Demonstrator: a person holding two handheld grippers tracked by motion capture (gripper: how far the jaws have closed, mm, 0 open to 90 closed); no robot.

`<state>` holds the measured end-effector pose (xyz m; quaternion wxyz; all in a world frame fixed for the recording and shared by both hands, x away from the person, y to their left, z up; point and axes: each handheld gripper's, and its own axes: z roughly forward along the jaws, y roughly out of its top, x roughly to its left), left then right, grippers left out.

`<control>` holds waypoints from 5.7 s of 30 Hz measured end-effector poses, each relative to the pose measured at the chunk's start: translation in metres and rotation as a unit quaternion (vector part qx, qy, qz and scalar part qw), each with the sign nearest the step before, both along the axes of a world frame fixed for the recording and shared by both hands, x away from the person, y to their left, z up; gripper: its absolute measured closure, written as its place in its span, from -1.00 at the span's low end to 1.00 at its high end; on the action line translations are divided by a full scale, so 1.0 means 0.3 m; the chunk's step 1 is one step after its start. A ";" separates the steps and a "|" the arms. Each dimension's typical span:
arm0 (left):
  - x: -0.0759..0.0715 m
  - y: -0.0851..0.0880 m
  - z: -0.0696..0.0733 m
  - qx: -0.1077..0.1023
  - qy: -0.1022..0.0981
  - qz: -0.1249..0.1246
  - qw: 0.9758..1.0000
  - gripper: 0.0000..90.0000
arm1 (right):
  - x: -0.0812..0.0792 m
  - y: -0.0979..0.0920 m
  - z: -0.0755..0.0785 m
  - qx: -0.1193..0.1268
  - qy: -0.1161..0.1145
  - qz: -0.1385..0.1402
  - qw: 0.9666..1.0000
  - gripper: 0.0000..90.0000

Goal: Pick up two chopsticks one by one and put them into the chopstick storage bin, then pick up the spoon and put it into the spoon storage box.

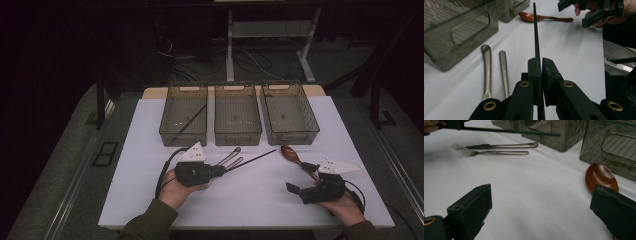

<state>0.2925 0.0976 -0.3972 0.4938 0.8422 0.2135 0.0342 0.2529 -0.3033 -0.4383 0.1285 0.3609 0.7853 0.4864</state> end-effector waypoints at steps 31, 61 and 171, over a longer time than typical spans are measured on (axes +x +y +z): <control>0.081 0.223 0.104 -0.017 -0.037 0.105 0.994 0.89 | 0.002 -0.001 -0.001 -0.001 -0.001 0.000 1.000 -0.93; 0.342 0.312 0.171 0.000 -0.055 0.203 0.978 0.89 | -0.002 0.001 0.004 0.003 -0.001 -0.004 1.000 -0.93; -0.051 0.244 -0.115 -0.018 -0.037 0.087 0.995 -0.69 | -0.006 -0.011 0.006 0.010 0.008 -0.013 1.000 -0.93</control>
